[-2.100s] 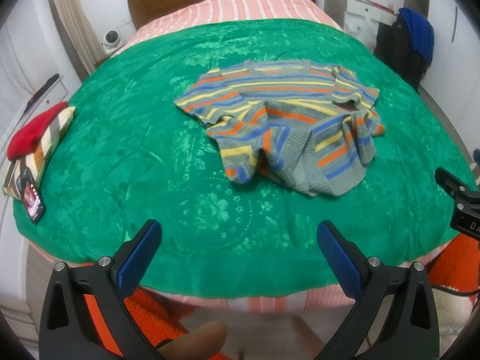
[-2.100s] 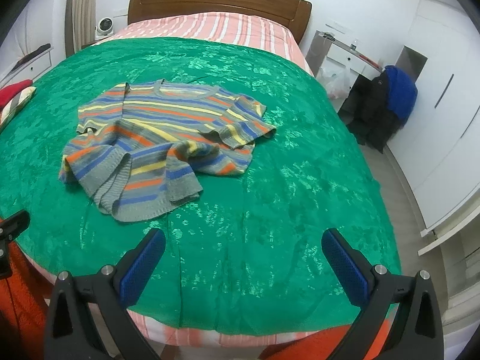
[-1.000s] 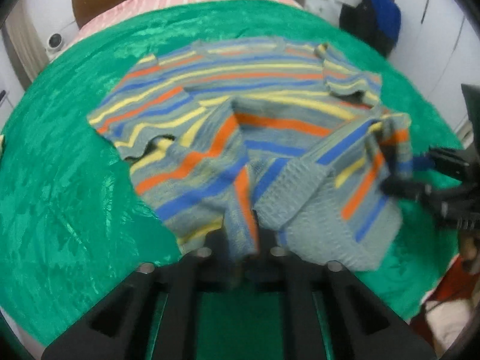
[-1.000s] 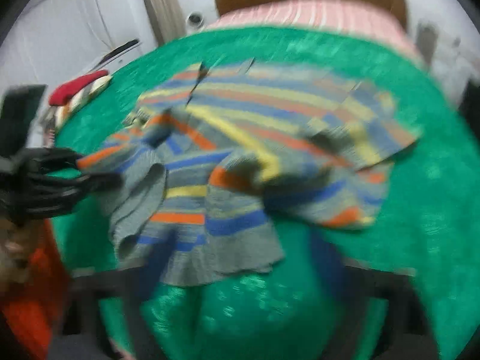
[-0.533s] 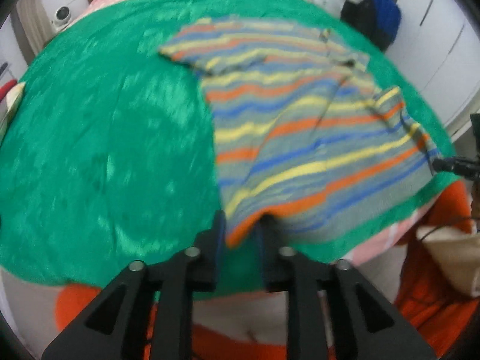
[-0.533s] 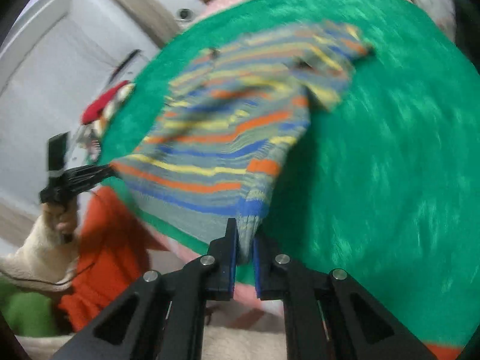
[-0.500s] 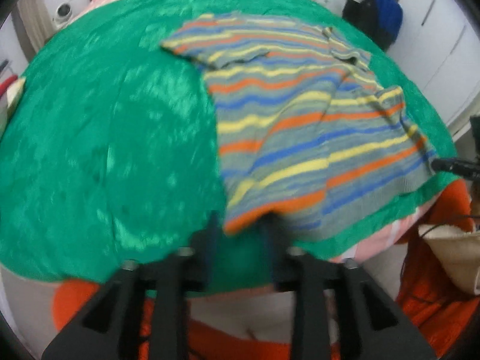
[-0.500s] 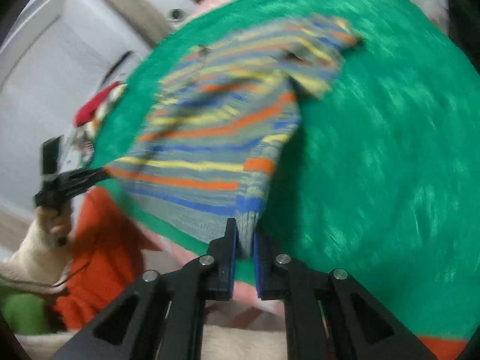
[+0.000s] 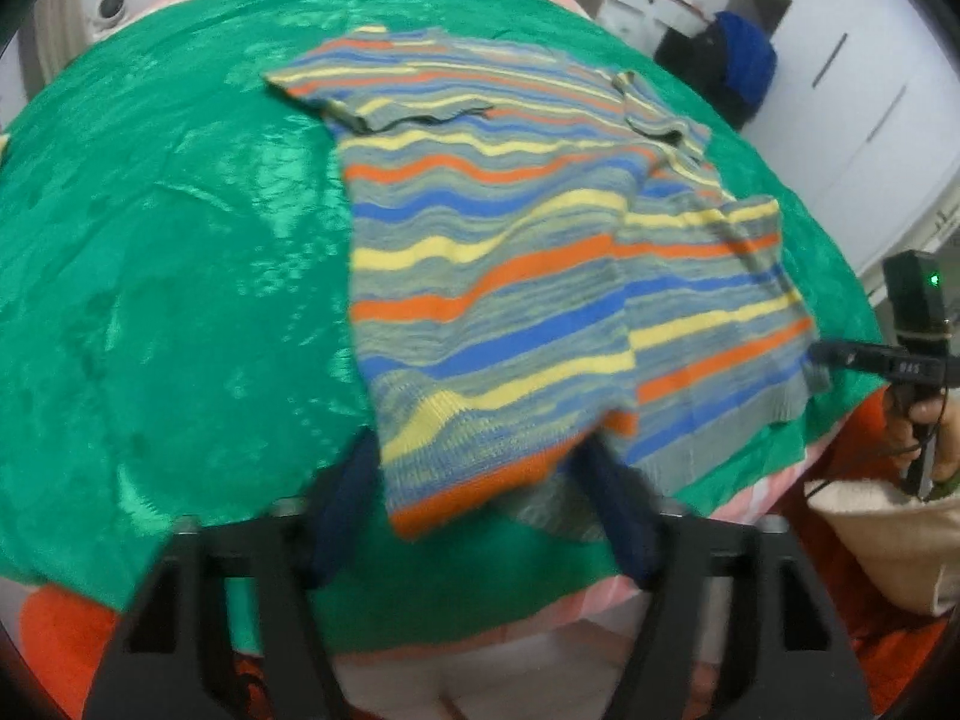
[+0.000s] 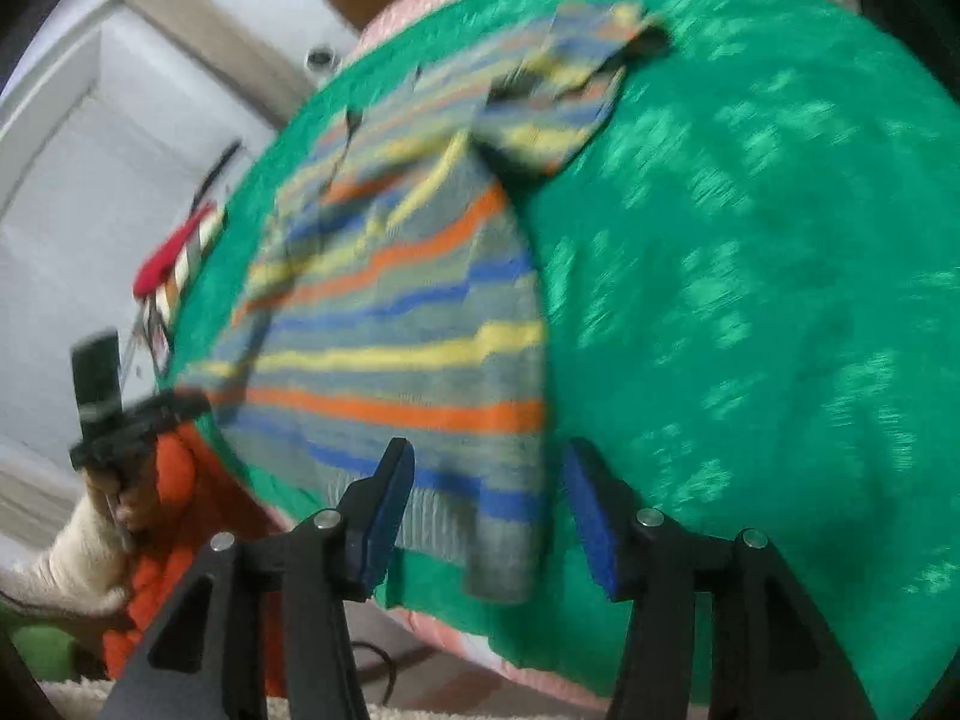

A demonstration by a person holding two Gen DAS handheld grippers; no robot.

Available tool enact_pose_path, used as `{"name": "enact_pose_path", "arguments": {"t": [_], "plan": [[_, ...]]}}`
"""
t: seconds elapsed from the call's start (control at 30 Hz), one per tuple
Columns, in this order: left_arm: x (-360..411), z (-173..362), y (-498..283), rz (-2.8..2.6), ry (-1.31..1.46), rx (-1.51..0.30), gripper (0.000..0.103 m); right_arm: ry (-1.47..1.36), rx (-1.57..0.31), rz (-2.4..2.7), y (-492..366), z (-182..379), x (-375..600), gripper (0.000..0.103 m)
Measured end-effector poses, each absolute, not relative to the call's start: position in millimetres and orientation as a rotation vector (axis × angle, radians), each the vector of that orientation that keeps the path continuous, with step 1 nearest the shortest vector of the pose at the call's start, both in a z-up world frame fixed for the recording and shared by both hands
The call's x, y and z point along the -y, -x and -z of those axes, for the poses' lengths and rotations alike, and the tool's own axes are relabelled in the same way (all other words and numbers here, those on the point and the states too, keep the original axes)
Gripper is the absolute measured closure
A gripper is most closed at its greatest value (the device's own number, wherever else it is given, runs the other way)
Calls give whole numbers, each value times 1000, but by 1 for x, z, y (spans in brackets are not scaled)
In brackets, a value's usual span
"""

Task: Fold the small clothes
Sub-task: 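Grasp the sweater hem with the left gripper while the right gripper grasps the hem, then pull the sweater hem with both grippers to spread it flat, then release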

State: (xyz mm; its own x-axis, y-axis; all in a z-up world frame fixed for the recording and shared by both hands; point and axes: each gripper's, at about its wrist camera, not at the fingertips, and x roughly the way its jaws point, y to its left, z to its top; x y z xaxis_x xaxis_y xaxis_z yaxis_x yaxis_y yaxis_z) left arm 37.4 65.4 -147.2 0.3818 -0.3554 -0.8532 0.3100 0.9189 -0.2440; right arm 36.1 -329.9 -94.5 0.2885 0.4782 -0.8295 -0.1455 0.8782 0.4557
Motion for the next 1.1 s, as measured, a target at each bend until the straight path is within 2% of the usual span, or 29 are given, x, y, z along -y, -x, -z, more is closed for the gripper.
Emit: {"name": "enact_pose_path", "arguments": {"t": [0.03, 0.07, 0.23, 0.33, 0.43, 0.53, 0.67, 0.8, 0.97, 1.1], "plan": [[-65, 150, -39, 441, 52, -1133, 96, -293, -1228, -436, -35, 95, 326, 83], [-66, 151, -39, 453, 69, -1155, 96, -275, -1242, -443, -32, 94, 323, 100], [-92, 117, -24, 543, 153, -1134, 96, -355, -1221, -503, -6, 47, 334, 98], [-96, 111, -19, 547, 103, -1170, 97, -327, -1225, -503, 15, 21, 338, 98], [-76, 136, -21, 499, -20, -1285, 97, -311, -1299, -434, 18, 41, 340, 98], [-56, 162, -22, 426, -144, -1341, 96, -247, -1390, -330, 13, 85, 334, 98], [-60, 166, -26, 395, -76, -1346, 94, -214, -1423, -263, 9, 115, 327, 98], [-79, 161, -21, 373, 3, -1339, 94, -207, -1420, -246, 7, 114, 325, 98], [-95, 162, -8, 304, -4, -1352, 102, -190, -1423, -240, 9, 115, 321, 98], [-104, 158, -2, 264, 14, -1354, 102, -183, -1426, -235, 5, 117, 311, 98]]}}
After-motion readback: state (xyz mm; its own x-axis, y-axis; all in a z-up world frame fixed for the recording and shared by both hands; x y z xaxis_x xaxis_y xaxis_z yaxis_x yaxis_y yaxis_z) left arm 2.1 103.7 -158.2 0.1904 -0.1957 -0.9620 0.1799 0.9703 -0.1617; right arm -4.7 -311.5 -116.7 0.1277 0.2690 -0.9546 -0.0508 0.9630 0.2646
